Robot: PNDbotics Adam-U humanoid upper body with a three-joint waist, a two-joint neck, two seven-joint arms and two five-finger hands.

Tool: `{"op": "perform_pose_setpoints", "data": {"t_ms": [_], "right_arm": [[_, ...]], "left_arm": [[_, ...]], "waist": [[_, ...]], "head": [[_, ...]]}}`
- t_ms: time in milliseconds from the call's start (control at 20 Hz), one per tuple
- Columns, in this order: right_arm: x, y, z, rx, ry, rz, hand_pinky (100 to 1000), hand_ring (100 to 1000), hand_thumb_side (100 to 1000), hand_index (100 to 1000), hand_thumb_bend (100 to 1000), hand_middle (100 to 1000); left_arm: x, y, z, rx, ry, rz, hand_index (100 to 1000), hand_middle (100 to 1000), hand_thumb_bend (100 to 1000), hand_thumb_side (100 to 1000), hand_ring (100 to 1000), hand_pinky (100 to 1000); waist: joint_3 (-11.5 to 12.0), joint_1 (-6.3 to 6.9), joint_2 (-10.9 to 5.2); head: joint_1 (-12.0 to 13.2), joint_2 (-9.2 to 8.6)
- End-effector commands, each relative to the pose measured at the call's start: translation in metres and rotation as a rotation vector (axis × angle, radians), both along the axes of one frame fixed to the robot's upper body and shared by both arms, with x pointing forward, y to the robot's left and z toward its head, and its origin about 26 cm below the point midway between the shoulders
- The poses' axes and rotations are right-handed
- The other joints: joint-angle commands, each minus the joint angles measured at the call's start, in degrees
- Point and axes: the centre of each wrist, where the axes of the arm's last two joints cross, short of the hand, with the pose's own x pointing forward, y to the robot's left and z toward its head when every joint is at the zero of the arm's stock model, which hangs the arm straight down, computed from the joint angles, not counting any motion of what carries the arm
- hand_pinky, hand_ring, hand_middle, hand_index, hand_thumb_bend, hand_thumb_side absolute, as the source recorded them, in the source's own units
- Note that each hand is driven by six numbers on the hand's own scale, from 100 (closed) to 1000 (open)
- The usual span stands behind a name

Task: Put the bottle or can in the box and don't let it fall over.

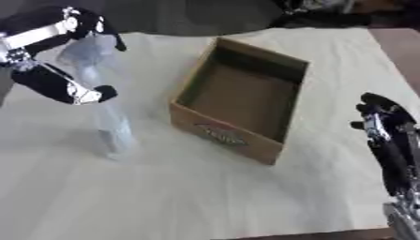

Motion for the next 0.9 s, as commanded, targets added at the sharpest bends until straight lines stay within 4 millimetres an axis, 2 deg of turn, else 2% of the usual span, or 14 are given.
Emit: {"op": "perform_pose_setpoints", "data": {"t_ms": [50, 250, 400, 600, 650, 700, 800, 850, 900], "right_arm": [[0.0003, -0.0007, 0.0059, 0.001, -0.018, 0.0, 687, 824, 613, 789, 100, 787], [0.0002, -0.0004, 0.0056, 0.007, -0.017, -0.005, 687, 822, 616, 788, 100, 786], [0.0002, 0.0001, 0.0055, 0.009, -0.015, -0.005, 687, 822, 614, 788, 100, 786], [0.0001, 0.0006, 0.0051, 0.009, -0.012, -0.003, 687, 821, 617, 788, 100, 786], [0.0001, 0.0007, 0.005, 0.009, -0.011, -0.003, 687, 821, 618, 788, 100, 786], [0.0001, 0.0009, 0.0049, 0.01, -0.01, -0.003, 687, 821, 619, 788, 100, 786], [0.0001, 0.0011, 0.0048, 0.011, -0.009, -0.003, 687, 821, 620, 788, 100, 786], [0.0001, 0.0011, 0.0049, 0.011, -0.009, -0.003, 687, 821, 621, 788, 100, 786], [0.0002, 0.0012, 0.0049, 0.012, -0.009, -0.003, 687, 821, 621, 788, 100, 786]], "left_arm": [[-0.0006, -0.0013, 0.0084, 0.016, -0.033, -0.01, 703, 628, 442, 100, 398, 526], [0.0013, -0.0022, 0.0057, 0.03, -0.045, -0.01, 647, 565, 442, 100, 348, 482], [0.0022, -0.0031, 0.0047, 0.026, -0.056, -0.007, 556, 486, 399, 100, 276, 420], [0.0025, -0.0035, 0.005, 0.008, -0.078, 0.011, 488, 427, 369, 100, 206, 357], [0.0025, -0.0038, 0.0048, 0.006, -0.082, 0.013, 468, 408, 352, 100, 185, 336], [0.0025, -0.0037, 0.0055, -0.002, -0.088, 0.018, 391, 337, 314, 100, 108, 258], [0.0025, -0.0041, 0.006, -0.017, -0.097, 0.025, 354, 302, 315, 100, 100, 221], [0.0025, -0.0043, 0.0063, -0.023, -0.102, 0.026, 297, 244, 335, 100, 100, 170], [0.0025, -0.0044, 0.0064, -0.027, -0.105, 0.028, 297, 244, 335, 100, 100, 170]], "waist": [[-0.1, -0.07, -0.8], [-0.1, -0.12, -0.72], [-0.1, -0.15, -0.66], [-0.1, -0.19, -0.63], [-0.1, -0.19, -0.62], [-0.1, -0.19, -0.61], [-0.1, -0.18, -0.59], [-0.1, -0.18, -0.58], [-0.1, -0.18, -0.58]], "head": [[0.2, -0.56], [0.2, -0.56], [0.2, -0.51], [0.2, -0.5], [0.2, -0.51], [0.2, -0.48], [0.2, -0.49], [0.2, -0.46], [0.2, -0.45]]}}
